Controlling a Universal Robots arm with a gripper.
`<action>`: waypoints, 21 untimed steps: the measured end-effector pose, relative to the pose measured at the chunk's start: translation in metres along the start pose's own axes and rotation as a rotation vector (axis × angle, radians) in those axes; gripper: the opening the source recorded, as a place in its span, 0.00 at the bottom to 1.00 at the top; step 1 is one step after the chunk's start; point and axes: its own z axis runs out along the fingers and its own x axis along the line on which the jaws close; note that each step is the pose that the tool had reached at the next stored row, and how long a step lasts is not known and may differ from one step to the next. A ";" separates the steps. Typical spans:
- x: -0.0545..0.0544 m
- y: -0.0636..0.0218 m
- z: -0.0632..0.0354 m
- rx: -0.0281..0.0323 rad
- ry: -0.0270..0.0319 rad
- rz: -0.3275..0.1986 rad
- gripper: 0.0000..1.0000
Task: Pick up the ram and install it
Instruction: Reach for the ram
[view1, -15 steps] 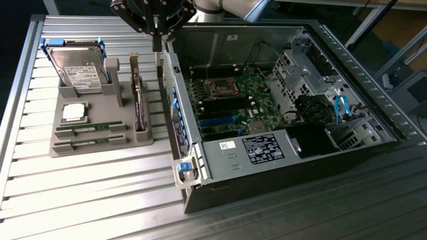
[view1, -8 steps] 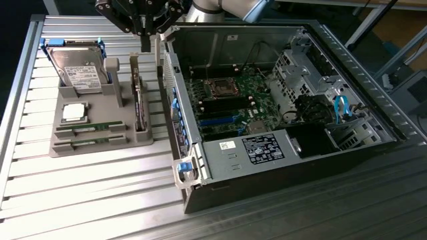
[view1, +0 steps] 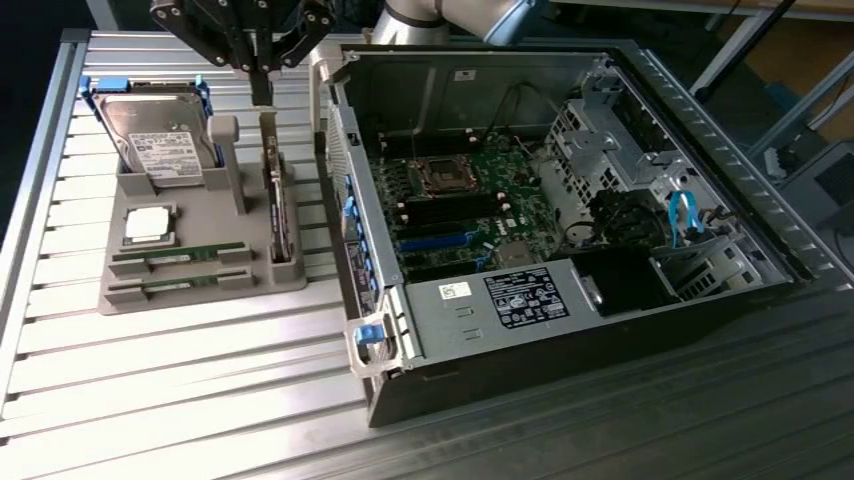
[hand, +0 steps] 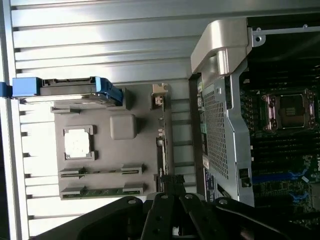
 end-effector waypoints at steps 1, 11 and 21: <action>0.003 -0.0002 -0.0002 0.0002 0.0001 0.000 0.10; 0.030 -0.0023 -0.0008 0.0001 0.0001 0.000 0.10; 0.055 -0.0042 -0.0013 0.0001 0.0000 0.000 0.10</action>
